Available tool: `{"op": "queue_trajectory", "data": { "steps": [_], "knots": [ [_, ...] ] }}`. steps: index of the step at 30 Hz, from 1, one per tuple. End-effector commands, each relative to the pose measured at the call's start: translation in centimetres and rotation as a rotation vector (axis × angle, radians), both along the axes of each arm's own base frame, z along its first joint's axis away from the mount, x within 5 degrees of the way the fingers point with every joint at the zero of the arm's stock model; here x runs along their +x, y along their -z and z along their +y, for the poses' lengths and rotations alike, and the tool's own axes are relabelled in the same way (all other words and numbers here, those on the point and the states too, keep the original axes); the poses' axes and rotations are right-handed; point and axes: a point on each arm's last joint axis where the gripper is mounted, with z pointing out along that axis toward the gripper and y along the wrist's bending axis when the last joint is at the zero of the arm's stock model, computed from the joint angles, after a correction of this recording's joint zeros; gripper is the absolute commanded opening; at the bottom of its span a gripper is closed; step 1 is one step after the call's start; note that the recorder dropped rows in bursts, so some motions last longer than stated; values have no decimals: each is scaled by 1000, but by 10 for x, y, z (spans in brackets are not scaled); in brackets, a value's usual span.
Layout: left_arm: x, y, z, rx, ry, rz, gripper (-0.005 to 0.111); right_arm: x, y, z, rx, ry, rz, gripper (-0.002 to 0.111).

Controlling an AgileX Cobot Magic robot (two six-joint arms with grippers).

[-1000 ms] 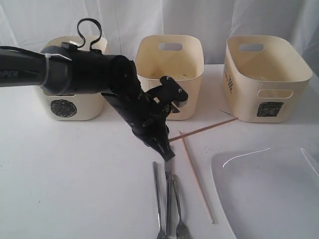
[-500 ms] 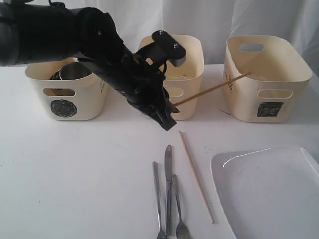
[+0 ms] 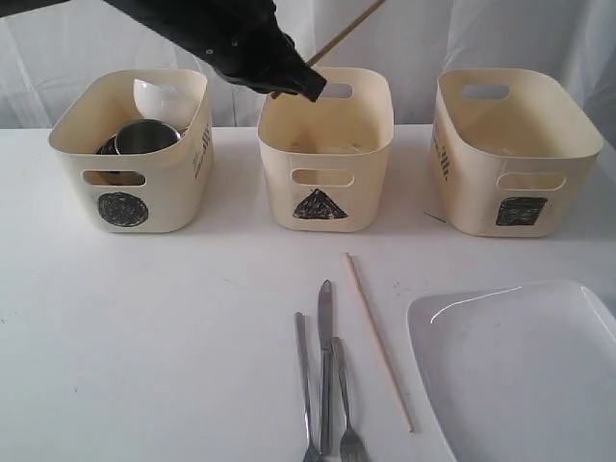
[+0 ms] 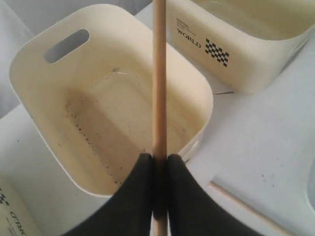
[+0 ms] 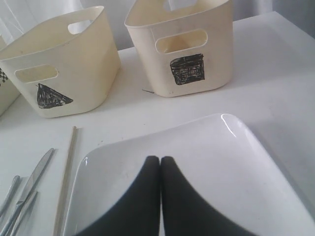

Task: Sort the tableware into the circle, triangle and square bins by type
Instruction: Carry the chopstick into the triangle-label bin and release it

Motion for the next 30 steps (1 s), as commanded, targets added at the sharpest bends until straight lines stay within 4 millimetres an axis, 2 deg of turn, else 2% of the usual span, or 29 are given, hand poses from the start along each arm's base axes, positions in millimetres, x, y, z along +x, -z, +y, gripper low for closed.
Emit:
{"op": "queue_trajectory", "data": {
  "steps": [1, 8, 17, 24, 30],
  "knots": [
    [18, 10, -11, 7, -4, 29, 0, 0, 1, 0, -3, 0, -2, 0],
    [47, 36, -29, 21, -7, 49, 0, 0, 1, 0, -1, 0, -2, 0],
    [81, 65, -35, 33, -35, 44, 0, 0, 1, 0, -1, 0, -2, 0],
    [99, 77, -32, 44, -58, 20, 0, 0, 1, 0, -1, 0, -2, 0],
    [102, 80, -34, 43, -59, 21, 0, 0, 1, 0, -1, 0, -2, 0]
  ]
}}
